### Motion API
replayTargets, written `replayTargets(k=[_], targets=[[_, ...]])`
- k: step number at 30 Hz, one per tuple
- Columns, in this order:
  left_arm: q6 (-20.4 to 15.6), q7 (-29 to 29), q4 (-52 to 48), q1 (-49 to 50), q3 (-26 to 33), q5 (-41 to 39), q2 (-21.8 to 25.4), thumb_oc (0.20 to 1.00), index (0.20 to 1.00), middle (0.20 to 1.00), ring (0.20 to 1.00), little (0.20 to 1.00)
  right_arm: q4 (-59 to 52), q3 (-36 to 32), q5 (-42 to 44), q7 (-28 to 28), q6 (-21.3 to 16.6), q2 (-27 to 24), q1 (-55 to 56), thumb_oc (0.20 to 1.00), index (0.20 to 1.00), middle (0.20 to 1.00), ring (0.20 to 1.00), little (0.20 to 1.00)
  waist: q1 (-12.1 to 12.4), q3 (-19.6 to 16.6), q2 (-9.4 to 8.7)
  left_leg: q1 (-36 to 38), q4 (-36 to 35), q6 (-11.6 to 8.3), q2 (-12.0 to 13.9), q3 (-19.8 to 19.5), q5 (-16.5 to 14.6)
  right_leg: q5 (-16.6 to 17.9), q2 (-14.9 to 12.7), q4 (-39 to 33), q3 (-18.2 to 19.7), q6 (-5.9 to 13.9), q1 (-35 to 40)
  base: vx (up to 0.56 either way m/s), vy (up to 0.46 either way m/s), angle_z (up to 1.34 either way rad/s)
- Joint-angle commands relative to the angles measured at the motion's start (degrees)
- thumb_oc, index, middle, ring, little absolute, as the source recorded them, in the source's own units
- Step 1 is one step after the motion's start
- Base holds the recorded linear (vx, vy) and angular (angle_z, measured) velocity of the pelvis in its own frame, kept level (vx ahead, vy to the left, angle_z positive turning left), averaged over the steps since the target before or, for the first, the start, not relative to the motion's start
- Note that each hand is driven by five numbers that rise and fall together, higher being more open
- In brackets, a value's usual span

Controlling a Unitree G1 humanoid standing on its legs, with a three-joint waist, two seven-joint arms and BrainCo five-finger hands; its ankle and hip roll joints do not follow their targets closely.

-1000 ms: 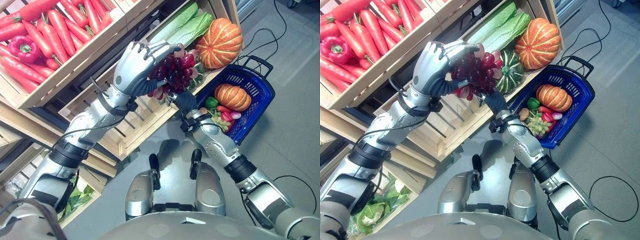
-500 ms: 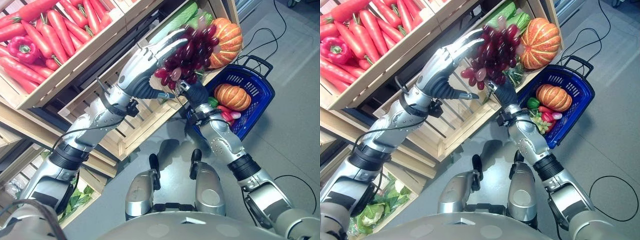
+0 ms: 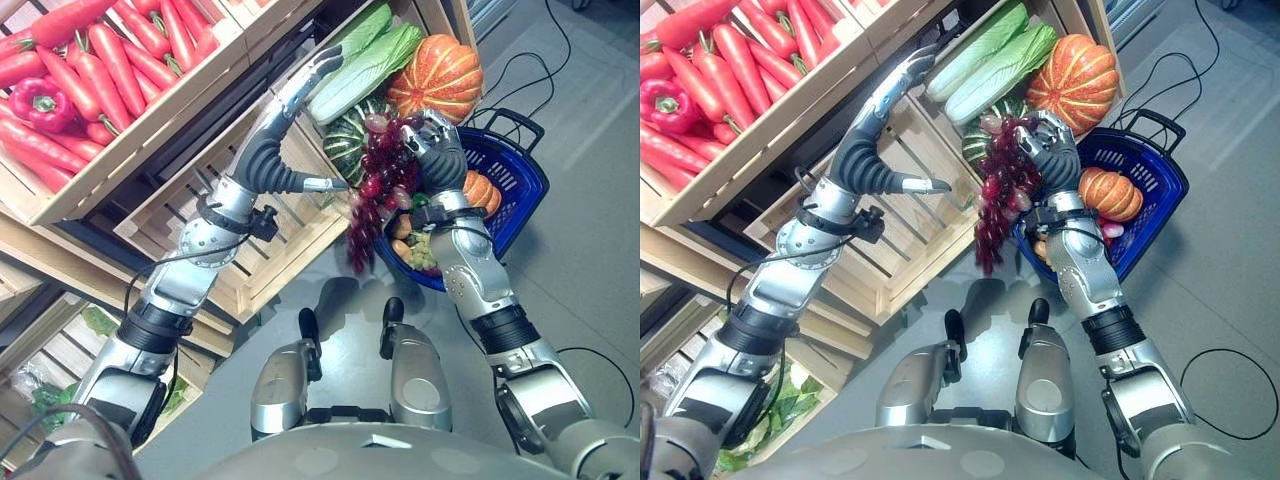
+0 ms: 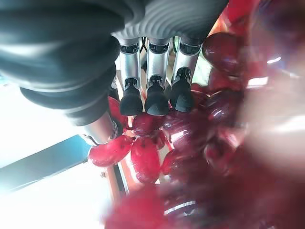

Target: Pick up fruits and vegetables into the basket

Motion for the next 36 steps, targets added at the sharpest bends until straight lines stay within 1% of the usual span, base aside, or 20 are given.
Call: replayTargets(k=[1, 4, 7, 10, 15, 17, 20, 21, 23, 24, 26, 27, 28, 29, 31, 32, 33, 34, 36], targets=[[-2.76, 2.18, -4.81, 3.12, 3.61, -4.64, -1.22, 1.000, 1.000, 1.000, 1.000, 1.000, -5.94, -5.59, -0.86, 0.16, -7.53, 0.66, -0.26, 0.200, 0.200, 0.200, 0.200, 0.200, -1.13, -1.44, -0.86, -1.01, 3.77, 0.42, 0.34, 0.81, -4.32, -1.43, -2.81, -4.04, 1.62, 5.62, 5.51, -0.03, -0.031, -0.07], [-1.91, 1.37, -3.70, 5.06, 4.52, -4.75, -1.10, 1.000, 1.000, 1.000, 1.000, 1.000, -5.74, -8.25, -0.52, 0.41, -9.14, -0.36, 2.09, 0.200, 0.200, 0.200, 0.200, 0.200, -1.64, -0.55, -0.37, -1.87, 4.42, 0.47, 0.32, 1.18, -4.33, -1.72, -2.74, -2.81, 1.79, 5.34, 4.11, -0.05, -0.031, -0.07], [-0.47, 1.41, -3.08, 6.46, 4.90, -3.99, -0.98, 1.000, 1.000, 1.000, 1.000, 1.000, -5.76, -10.39, 0.13, 0.60, -9.66, -1.36, 3.70, 0.200, 0.200, 0.200, 0.200, 0.200, -2.20, 0.50, 0.18, -2.78, 4.91, 0.54, 0.22, 1.39, -4.19, -1.88, -2.70, -1.65, 2.09, 5.10, 2.64, -0.07, -0.012, -0.04], [1.58, 1.41, -1.38, 8.73, 5.32, -3.73, -0.64, 1.000, 1.000, 1.000, 1.000, 1.000, -4.54, -13.39, 1.74, 1.03, -11.38, -2.70, 6.01, 0.200, 0.200, 0.200, 0.200, 0.200, -3.07, 1.97, 1.25, -3.89, 5.33, 0.61, 0.07, 1.72, -3.89, -2.20, -2.60, -0.12, 2.42, 4.74, 0.65, -0.06, 0.002, -0.06], [2.02, 1.73, 0.95, 11.16, 5.17, -5.59, -0.38, 1.000, 1.000, 1.000, 1.000, 1.000, -2.79, -15.89, 4.66, 2.29, -13.77, -3.72, 8.97, 0.200, 0.200, 0.200, 0.200, 0.200, -4.08, 3.38, 2.55, -4.46, 4.68, 0.67, -0.23, 2.16, -3.10, -2.24, -2.48, 0.66, 3.03, 4.47, -1.05, -0.04, 0.025, -0.09], [2.33, 1.40, 1.77, 11.35, 4.91, -6.09, -0.50, 1.000, 1.000, 1.000, 1.000, 1.000, -1.35, -16.85, 5.85, 2.83, -14.18, -4.48, 9.42, 0.200, 0.200, 0.200, 0.200, 0.200, -4.41, 4.05, 2.95, -4.91, 4.71, 0.67, -0.34, 2.46, -2.93, -2.25, -2.54, 0.92, 3.09, 4.36, -1.77, -0.05, 0.013, -0.04], [1.87, 0.52, 3.01, 11.53, 4.42, -6.37, -0.35, 1.000, 1.000, 1.000, 1.000, 1.000, 1.02, -17.81, 6.47, 3.53, -14.15, -5.26, 9.42, 0.200, 0.200, 0.200, 0.200, 0.200, -4.58, 4.55, 3.52, -5.69, 5.36, 0.58, -0.47, 2.74, -2.88, -2.39, -2.73, 1.73, 3.02, 4.24, -2.70, -0.02, 0.000, -0.08], [1.93, 0.65, 3.40, 11.59, 4.20, -6.12, -0.36, 1.000, 1.000, 1.000, 1.000, 1.000, 1.97, -18.16, 7.06, 3.82, -13.92, -5.71, 9.32, 0.200, 0.200, 0.200, 0.200, 0.200, -4.60, 4.56, 3.67, -5.94, 5.89, 0.51, -0.55, 2.82, -3.33, -2.95, -2.95, 2.45, 2.99, 4.27, -3.08, -0.01, -0.007, -0.07], [2.36, -0.35, 4.04, 11.54, 3.54, -8.31, -0.17, 1.000, 1.000, 1.000, 1.000, 1.000, 4.10, -18.50, 7.54, 3.45, -13.03, -6.50, 8.83, 0.200, 0.200, 0.200, 0.200, 0.200, -4.51, 4.56, 4.13, -7.27, 6.71, 0.46, -0.78, 2.84, -3.29, -3.11, -3.10, 3.47, 2.97, 4.10, -4.61, -0.02, -0.012, -0.08], [2.59, -2.62, 5.24, 11.63, 2.91, -11.07, -0.01, 1.000, 1.000, 1.000, 1.000, 1.000, 7.56, -19.19, 9.14, 3.94, -11.91, -7.79, 7.69, 0.200, 0.200, 0.200, 0.200, 0.200, -4.29, 4.56, 4.67, -8.80, 7.60, 0.45, -0.97, 2.85, -3.29, -3.37, -3.33, 4.59, 2.83, 3.94, -6.23, -0.02, -0.024, -0.05], [4.94, -7.75, 6.22, 12.03, 2.11, -15.20, 0.14, 1.000, 1.000, 1.000, 1.000, 1.000, 11.37, -20.05, 10.47, 4.50, -10.83, -8.91, 6.08, 0.200, 0.200, 0.200, 0.200, 0.200, -3.79, 4.56, 5.33, -10.30, 8.15, 0.37, -1.20, 2.79, -3.06, -3.66, -3.35, 5.41, 2.60, 3.70, -7.68, -0.02, -0.035, 0.01], [4.97, -7.86, 6.22, 11.95, 2.17, -15.31, 0.14, 1.000, 1.000, 1.000, 1.000, 1.000, 11.54, -20.05, 10.59, 4.63, -10.88, -9.00, 5.93, 0.200, 0.200, 0.200, 0.200, 0.200, -3.79, 4.56, 5.35, -10.42, 8.22, 0.37, -1.19, 2.78, -3.08, -3.68, -3.36, 5.49, 2.61, 3.69, -7.81, -0.03, -0.066, 0.08], [7.20, -10.96, 6.84, 12.72, 1.26, -17.86, 0.43, 1.000, 1.000, 1.000, 1.000, 1.000, 14.81, -20.70, 12.12, 4.92, -9.80, -10.19, 3.94, 0.200, 0.200, 0.200, 0.200, 0.200, -3.21, 4.56, 6.01, -12.11, 8.51, 0.39, -1.44, 2.67, -2.71, -3.74, -3.45, 6.38, 2.45, 3.62, -9.69, -0.04, -0.077, 0.10], [10.62, -13.65, 7.45, 13.00, 0.38, -20.71, 0.85, 1.000, 1.000, 1.000, 1.000, 1.000, 17.05, -20.72, 13.41, 5.35, -9.29, -11.01, 2.46, 0.200, 0.200, 0.200, 0.200, 0.200, -2.85, 4.56, 6.53, -13.42, 8.75, 0.33, -1.54, 2.68, -2.37, -3.87, -3.56, 7.18, 2.31, 3.57, -11.20, -0.04, -0.088, 0.08], [13.40, -16.07, 8.39, 14.06, -0.55, -23.08, 1.26, 1.000, 1.000, 1.000, 1.000, 1.000, 19.47, -21.10, 14.95, 5.59, -8.35, -12.37, 0.41, 0.200, 0.200, 0.200, 0.200, 0.200, -2.29, 4.56, 7.36, -15.38, 9.04, 0.27, -1.79, 2.60, -1.79, -4.08, -3.71, 8.30, 2.19, 3.47, -13.44, -0.02, -0.050, 0.07], [15.46, -18.16, 8.94, 15.17, -1.05, -24.68, 1.73, 1.000, 1.000, 1.000, 1.000, 1.000, 21.34, -21.53, 16.17, 6.27, -7.56, -13.71, -0.78, 0.200, 0.200, 0.200, 0.200, 0.200, -1.87, 4.56, 8.05, -16.95, 9.41, 0.20, -1.96, 2.57, -1.33, -4.29, -3.80, 9.23, 2.21, 3.31, -15.24, -0.01, -0.037, 0.03], [15.12, -18.20, 9.14, 15.58, -1.15, -24.60, 1.88, 1.000, 1.000, 1.000, 1.000, 1.000, 22.02, -21.73, 16.59, 6.72, -7.40, -14.20, -1.15, 0.200, 0.200, 0.200, 0.200, 0.200, -1.74, 4.56, 8.25, -17.43, 9.57, 0.21, -2.02, 2.59, -1.26, -4.37, -3.84, 9.56, 2.21, 3.25, -15.83, 0.00, -0.043, 0.05], [16.16, -17.40, 10.05, 17.05, -1.72, -25.86, 2.45, 1.000, 1.000, 1.000, 1.000, 1.000, 23.72, -22.01, 17.01, 6.96, -6.25, -15.65, -2.40, 0.200, 0.200, 0.200, 0.200, 0.200, -1.22, 4.56, 9.06, -19.14, 10.05, 0.23, -2.27, 2.52, -0.88, -4.64, -4.00, 10.83, 2.22, 3.14, -18.02, 0.00, -0.032, 0.05], [16.23, -17.50, 11.32, 18.34, -1.89, -27.62, 2.79, 1.000, 1.000, 1.000, 1.000, 1.000, 25.48, -22.07, 18.35, 7.69, -5.58, -17.01, -3.67, 0.200, 0.200, 0.200, 0.200, 0.200, -0.72, 4.56, 9.50, -20.71, 10.48, 0.40, -2.47, 2.62, -0.81, -4.90, -4.13, 11.94, 2.37, 2.96, -20.04, 0.00, -0.046, 0.04]])
